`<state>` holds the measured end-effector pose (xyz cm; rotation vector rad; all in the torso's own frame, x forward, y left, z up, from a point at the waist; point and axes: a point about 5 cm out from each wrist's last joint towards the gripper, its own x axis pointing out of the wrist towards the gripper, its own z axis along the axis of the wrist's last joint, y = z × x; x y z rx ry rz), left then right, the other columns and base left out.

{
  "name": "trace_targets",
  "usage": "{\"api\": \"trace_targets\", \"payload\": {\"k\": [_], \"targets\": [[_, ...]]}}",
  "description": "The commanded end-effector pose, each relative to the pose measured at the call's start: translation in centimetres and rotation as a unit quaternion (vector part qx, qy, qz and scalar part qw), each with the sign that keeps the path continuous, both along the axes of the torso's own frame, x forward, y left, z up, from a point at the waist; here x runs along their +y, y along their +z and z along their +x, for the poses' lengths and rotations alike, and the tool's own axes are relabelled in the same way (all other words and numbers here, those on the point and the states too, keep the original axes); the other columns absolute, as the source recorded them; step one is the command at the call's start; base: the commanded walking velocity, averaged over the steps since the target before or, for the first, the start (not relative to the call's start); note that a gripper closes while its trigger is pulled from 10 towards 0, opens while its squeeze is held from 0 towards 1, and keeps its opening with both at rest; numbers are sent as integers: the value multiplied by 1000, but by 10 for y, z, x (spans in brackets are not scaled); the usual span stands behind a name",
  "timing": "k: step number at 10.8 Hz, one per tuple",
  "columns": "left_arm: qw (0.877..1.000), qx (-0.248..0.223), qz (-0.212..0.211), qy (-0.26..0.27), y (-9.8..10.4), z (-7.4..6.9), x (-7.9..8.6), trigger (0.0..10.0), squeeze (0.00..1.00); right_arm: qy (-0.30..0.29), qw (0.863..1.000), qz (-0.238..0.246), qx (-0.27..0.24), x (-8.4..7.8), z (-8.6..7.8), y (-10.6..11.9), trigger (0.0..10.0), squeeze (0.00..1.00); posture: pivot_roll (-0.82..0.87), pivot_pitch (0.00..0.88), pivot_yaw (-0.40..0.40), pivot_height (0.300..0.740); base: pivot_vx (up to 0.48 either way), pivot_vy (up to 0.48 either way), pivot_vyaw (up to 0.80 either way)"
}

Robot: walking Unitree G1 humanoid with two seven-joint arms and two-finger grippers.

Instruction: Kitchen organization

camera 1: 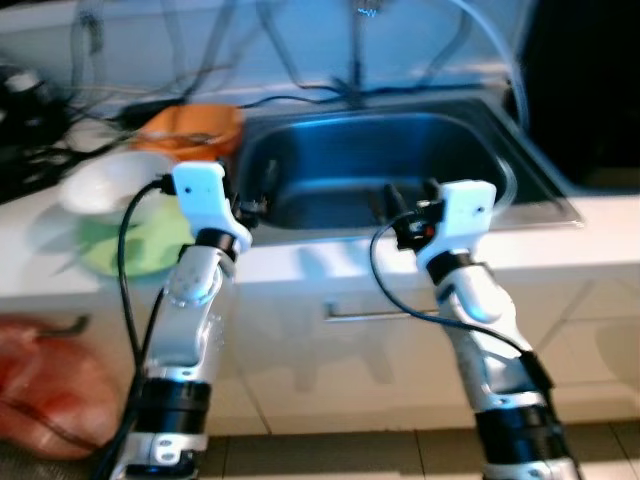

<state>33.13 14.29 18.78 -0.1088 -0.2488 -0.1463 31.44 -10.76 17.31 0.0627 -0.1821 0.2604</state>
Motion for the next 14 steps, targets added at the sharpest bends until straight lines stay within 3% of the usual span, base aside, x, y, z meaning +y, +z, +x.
{"api": "trace_targets", "payload": {"k": [1, 3, 11, 14], "targets": [[999, 24, 6, -19, -6, 2, -5, 10000, 0, 1, 1000, -4, -8, 1, 0, 3, 10000, 0, 42, 0, 116, 740, 0, 0, 0], [999, 36, 11, -28, -7, 6, -9, 10000, 0, -3, 1000, -2, -6, -1, 1, 3, 10000, 0, 44, 0, 116, 740, 0, 0, 0], [998, 63, 12, 0, -19, 3, 6, 10000, 0, -31, 1000, 4, 3, -7, 6, 1, 10000, 0, 50, 0, 119, 740, 0, 0, 0], [999, 14, 22, 31, 1, 4, 16, 10000, 0, -33, 999, 7, 0, -9, 8, 3, 10000, 0, 55, 0, 117, 740, 0, 0, 0]]}}
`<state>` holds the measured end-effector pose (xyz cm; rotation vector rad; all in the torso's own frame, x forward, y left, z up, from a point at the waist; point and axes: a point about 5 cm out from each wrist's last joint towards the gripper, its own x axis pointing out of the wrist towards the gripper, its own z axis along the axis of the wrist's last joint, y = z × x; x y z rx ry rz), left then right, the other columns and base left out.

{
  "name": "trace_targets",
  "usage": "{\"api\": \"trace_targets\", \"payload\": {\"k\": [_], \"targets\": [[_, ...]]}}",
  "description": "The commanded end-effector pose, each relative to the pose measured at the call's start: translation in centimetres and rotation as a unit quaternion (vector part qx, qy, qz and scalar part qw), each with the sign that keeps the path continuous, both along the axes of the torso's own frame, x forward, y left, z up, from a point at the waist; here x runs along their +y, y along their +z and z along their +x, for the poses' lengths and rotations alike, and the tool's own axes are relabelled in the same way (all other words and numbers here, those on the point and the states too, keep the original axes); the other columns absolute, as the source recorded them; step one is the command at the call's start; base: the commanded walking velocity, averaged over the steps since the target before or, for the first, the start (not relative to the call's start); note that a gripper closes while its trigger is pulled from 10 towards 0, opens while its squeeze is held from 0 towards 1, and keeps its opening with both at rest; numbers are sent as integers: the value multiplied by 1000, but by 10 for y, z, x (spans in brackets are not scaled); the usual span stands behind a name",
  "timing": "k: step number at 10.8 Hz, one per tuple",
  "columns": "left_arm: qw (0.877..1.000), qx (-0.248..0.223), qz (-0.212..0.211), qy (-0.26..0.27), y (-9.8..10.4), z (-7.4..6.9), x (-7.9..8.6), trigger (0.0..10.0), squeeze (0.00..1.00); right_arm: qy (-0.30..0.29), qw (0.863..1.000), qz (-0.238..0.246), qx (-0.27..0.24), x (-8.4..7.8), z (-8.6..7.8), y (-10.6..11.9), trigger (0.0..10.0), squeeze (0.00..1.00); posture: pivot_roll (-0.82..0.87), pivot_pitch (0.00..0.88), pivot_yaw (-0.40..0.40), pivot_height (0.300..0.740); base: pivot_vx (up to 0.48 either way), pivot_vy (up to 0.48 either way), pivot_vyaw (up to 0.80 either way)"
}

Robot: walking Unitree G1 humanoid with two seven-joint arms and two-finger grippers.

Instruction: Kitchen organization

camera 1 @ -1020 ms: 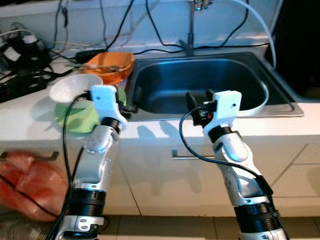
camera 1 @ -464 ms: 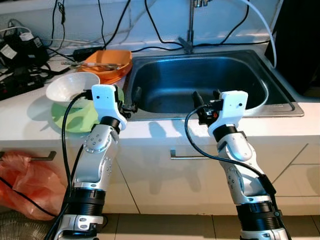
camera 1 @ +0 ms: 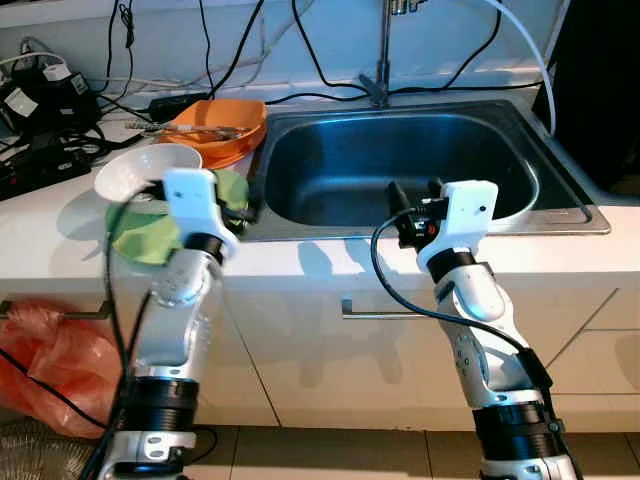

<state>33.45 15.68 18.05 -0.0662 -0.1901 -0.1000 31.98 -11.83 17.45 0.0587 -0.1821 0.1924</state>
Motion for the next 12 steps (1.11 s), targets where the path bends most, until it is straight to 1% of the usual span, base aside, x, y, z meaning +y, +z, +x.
{"api": "trace_targets", "payload": {"k": [1, 2, 3, 5, 6, 8, 9, 10, 12], "targets": [[1000, -16, 1, 6, 9, 1, 2, 10000, 0, -1, 1000, 5, -1, 1, 3, 2, 10000, 0, 54, 0, 118, 740, 0, 0, 0], [1000, -25, 9, 7, 11, -1, 1, 10000, 0, -3, 1000, 5, -1, 0, 3, 2, 10000, 0, 53, 0, 119, 740, 0, 0, 0], [998, -46, 19, 35, 19, -2, 8, 10000, 0, -3, 1000, 5, 2, 0, 1, 0, 10000, 0, 52, 0, 121, 740, 0, 0, 0], [994, -67, 46, 75, 27, -5, 21, 10000, 0, 0, 1000, 6, 4, 3, 0, -2, 10000, 0, 54, 0, 120, 740, 0, 0, 0], [991, -71, 59, 92, 30, -6, 27, 10000, 0, 3, 1000, 7, 5, 3, 0, -2, 10000, 0, 57, 0, 119, 740, 0, 0, 0], [989, -56, 72, 120, 24, -9, 35, 10000, 0, 8, 1000, 9, 7, 5, 0, -2, 10000, 0, 65, 0, 119, 740, 0, 0, 0], [987, -56, 82, 129, 24, -11, 38, 10000, 0, 26, 999, 15, 15, 8, -1, -4, 10000, 0, 66, 0, 118, 740, 0, 0, 0], [985, -54, 88, 136, 22, -13, 42, 10000, 0, 74, 997, 17, 24, 17, -4, -6, 10000, 0, 68, 0, 120, 740, 0, 0, 0], [984, -42, 95, 143, 16, -17, 47, 10000, 0, 140, 989, 5, 37, 27, -12, -11, 10000, 0, 71, 1, 122, 740, 0, 0, 0]]}}
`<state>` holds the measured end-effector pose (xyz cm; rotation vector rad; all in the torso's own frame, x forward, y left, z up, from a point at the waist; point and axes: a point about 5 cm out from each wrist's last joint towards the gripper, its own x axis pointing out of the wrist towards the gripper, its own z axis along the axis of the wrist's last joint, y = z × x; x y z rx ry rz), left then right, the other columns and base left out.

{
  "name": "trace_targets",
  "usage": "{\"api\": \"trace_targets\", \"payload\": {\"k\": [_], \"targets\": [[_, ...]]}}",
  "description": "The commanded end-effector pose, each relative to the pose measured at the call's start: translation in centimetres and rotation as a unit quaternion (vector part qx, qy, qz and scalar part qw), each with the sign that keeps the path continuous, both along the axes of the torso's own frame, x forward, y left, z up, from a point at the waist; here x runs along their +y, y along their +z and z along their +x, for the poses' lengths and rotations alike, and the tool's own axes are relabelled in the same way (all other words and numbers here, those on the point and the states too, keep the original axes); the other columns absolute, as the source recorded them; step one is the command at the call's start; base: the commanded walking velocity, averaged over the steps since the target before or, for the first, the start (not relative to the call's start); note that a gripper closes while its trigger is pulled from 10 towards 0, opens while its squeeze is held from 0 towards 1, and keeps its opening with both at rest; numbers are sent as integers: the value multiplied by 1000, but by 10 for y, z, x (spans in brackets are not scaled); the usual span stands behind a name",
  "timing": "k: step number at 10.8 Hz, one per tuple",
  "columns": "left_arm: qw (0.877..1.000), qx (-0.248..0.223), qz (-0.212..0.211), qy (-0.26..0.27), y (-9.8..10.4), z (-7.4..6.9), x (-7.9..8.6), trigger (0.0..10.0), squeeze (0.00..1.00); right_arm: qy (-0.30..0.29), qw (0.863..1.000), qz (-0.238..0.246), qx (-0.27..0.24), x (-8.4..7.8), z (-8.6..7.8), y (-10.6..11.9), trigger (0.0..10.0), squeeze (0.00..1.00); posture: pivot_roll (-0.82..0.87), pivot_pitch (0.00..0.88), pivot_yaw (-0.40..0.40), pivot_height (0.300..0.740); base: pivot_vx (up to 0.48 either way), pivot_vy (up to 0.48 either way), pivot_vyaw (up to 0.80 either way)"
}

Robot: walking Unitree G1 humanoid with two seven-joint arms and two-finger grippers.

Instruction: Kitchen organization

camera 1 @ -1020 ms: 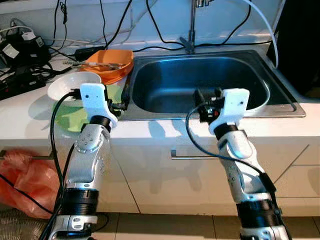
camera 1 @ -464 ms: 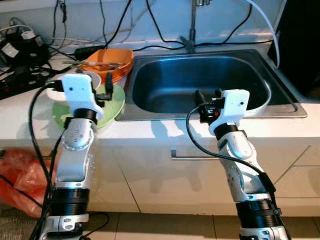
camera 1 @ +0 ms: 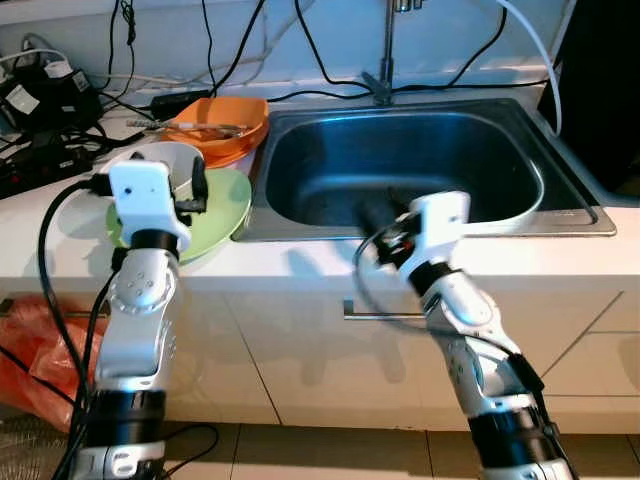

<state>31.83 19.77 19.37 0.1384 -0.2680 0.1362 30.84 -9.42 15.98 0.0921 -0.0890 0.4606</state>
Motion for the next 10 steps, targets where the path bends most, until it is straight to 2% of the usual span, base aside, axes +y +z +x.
{"api": "trace_targets", "payload": {"k": [1, 4, 7, 9, 10], "targets": [[1000, 2, 5, 20, 0, -3, 8, 10000, 0, 25, 1000, 2, -3, 5, -4, 3, 10000, 0, 73, 4, 118, 740, 0, 0, 0], [1000, 7, 7, 25, -3, -8, 9, 10000, 0, 44, 999, -14, -21, 4, -8, 5, 10000, 0, 75, 11, 114, 740, 0, 0, 133], [1000, 7, 9, 20, -2, -9, 8, 10000, 0, 41, 999, -22, -21, 5, -9, 3, 10000, 0, 77, 15, 122, 740, 0, 0, 800], [1000, 21, 1, -1, -4, -6, 4, 10000, 0, 22, 999, -16, -18, 3, -8, 3, 10000, 0, 75, 15, 126, 740, 0, 0, 0], [999, 32, -9, -18, -5, 1, 4, 10000, 0, 16, 1000, -15, -21, 2, -7, 5, 10000, 0, 75, 14, 127, 740, 0, 0, 0]]}}
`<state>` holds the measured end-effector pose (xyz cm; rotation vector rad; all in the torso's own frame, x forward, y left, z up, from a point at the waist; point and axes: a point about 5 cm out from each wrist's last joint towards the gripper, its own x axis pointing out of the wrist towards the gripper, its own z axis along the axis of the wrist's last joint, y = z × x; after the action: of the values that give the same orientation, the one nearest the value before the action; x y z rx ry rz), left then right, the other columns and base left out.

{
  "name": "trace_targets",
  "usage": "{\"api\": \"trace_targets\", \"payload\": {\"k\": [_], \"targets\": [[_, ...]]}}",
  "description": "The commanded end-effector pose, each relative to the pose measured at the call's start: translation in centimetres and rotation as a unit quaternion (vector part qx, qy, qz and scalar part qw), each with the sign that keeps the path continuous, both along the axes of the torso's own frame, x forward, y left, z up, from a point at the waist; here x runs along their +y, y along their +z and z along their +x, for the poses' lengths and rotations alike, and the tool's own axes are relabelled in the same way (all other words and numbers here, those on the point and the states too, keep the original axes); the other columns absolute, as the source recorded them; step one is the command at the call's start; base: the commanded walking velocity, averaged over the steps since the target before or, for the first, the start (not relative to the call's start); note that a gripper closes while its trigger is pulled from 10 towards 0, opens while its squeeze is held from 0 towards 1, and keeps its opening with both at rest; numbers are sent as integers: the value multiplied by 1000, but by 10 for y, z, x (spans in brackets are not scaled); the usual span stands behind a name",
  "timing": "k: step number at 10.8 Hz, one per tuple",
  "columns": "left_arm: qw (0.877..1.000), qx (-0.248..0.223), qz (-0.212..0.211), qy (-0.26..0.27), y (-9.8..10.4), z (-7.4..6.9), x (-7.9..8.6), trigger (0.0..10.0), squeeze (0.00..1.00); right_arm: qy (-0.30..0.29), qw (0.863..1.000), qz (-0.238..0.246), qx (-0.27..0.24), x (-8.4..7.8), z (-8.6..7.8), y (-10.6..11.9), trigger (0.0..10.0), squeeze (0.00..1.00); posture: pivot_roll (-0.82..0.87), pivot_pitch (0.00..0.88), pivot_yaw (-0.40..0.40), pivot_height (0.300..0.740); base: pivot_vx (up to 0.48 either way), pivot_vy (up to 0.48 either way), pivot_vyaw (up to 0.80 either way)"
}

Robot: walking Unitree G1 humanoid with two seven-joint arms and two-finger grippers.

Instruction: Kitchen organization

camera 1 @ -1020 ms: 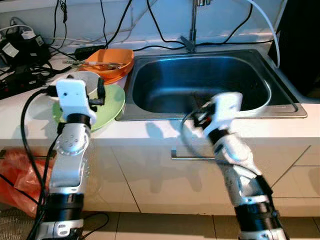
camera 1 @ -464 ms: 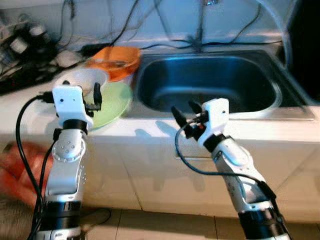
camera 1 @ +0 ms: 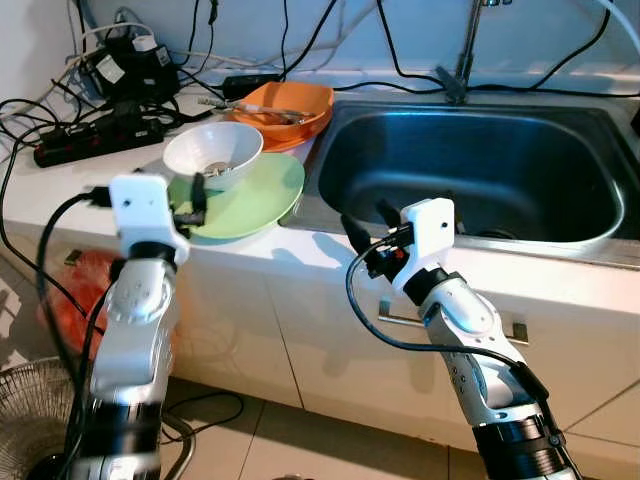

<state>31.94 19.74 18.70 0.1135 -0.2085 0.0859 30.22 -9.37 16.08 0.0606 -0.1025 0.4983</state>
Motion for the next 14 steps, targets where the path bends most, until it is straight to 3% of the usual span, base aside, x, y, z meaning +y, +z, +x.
{"api": "trace_targets", "payload": {"k": [1, 4, 6, 8, 10, 14], "targets": [[1000, 5, 0, -3, 3, 4, 4, 10000, 0, -4, 1000, 2, -12, 1, 0, 5, 10000, 0, 75, 12, 124, 740, 0, 0, 0], [995, -96, 5, -32, 42, -1, -9, 10000, 0, -54, 996, 19, -65, -9, 4, 24, 10000, 0, 74, 9, 124, 740, 0, 0, 0], [988, -125, 22, -85, 51, -8, -31, 10000, 0, -87, 990, 20, -105, -16, 5, 42, 10000, 0, 71, 6, 123, 740, 0, 0, 0], [984, -131, 14, -122, 52, -9, -44, 10000, 0, -112, 987, 26, -111, -21, 9, 47, 10000, 0, 66, 1, 122, 740, 0, 0, -394], [985, -128, 8, -119, 52, -8, -44, 10000, 0, -115, 987, 24, -110, -21, 9, 46, 10000, 0, 63, 0, 123, 740, 0, 0, -794], [988, -126, 1, -86, 53, -6, -33, 10000, 0, -116, 987, 19, -111, -20, 8, 45, 10000, 0, 63, 2, 117, 740, 83, 0, 0]]}}
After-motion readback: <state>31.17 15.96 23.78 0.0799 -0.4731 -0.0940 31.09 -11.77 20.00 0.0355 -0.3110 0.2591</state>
